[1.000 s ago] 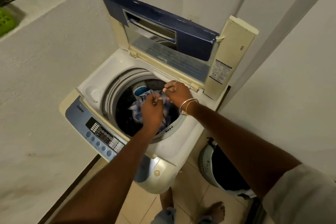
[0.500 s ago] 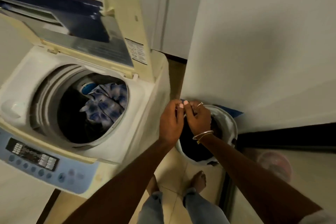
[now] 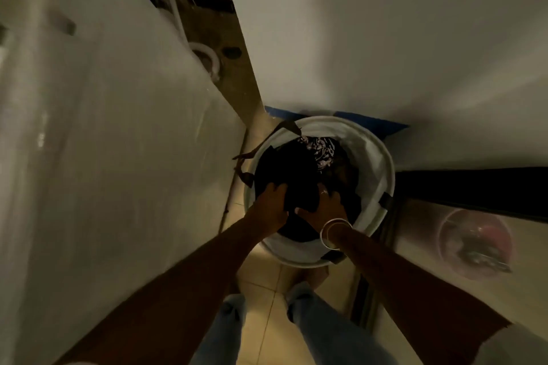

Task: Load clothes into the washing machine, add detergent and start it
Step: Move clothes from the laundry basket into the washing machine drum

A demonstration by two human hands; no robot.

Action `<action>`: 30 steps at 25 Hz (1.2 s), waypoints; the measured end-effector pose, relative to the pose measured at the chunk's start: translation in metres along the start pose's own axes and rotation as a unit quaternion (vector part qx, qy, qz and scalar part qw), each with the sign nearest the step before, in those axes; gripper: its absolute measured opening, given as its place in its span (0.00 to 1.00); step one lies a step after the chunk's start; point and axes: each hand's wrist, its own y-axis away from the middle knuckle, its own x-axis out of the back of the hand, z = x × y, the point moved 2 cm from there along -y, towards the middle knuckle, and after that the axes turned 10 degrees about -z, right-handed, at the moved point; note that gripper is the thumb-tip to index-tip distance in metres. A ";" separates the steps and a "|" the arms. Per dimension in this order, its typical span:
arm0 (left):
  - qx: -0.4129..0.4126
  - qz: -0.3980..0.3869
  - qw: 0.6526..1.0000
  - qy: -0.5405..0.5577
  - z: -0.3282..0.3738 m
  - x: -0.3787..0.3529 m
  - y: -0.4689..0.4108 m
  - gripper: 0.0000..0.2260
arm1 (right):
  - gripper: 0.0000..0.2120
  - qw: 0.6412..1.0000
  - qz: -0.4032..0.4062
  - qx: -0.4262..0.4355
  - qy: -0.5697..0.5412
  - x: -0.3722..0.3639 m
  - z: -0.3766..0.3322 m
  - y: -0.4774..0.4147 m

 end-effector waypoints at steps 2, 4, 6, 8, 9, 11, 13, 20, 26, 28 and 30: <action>0.018 -0.004 0.997 -0.076 -0.024 -0.025 -0.046 0.48 | 0.62 0.999 -0.033 -0.030 0.025 -0.030 0.017 -0.049; 0.023 0.000 0.988 -0.150 -0.043 -0.041 -0.081 0.57 | 0.68 0.996 -0.047 -0.056 0.053 -0.060 0.028 -0.086; 0.048 -0.004 0.984 -0.171 -0.054 -0.053 -0.102 0.57 | 0.64 0.995 -0.018 -0.073 0.060 -0.078 0.033 -0.103; 0.069 -0.003 0.983 -0.171 -0.059 -0.057 -0.112 0.51 | 0.47 0.996 0.056 -0.063 0.010 -0.075 0.035 -0.103; 0.072 0.004 0.982 -0.177 -0.059 -0.057 -0.113 0.50 | 0.38 0.994 0.092 -0.040 -0.031 -0.069 0.034 -0.098; 0.057 0.001 0.981 -0.185 -0.054 -0.050 -0.101 0.49 | 0.27 0.986 0.142 0.016 -0.084 -0.050 0.025 -0.072; 0.031 -0.025 0.986 -0.163 -0.046 -0.036 -0.081 0.51 | 0.23 0.974 0.181 0.056 -0.127 -0.028 0.007 -0.031; -0.119 0.130 0.978 0.115 0.039 0.072 0.071 0.27 | 0.13 0.877 0.263 0.250 -0.315 0.047 -0.075 0.139; -0.163 0.333 0.901 0.224 0.105 0.179 0.249 0.03 | 0.10 0.749 0.274 0.401 -0.451 0.098 -0.183 0.310; -0.190 0.395 0.869 0.229 0.108 0.215 0.316 0.03 | 0.09 0.696 0.243 0.464 -0.491 0.097 -0.227 0.357; -0.220 0.456 0.828 0.239 0.096 0.250 0.377 0.05 | 0.09 0.649 0.240 0.533 -0.488 0.090 -0.276 0.398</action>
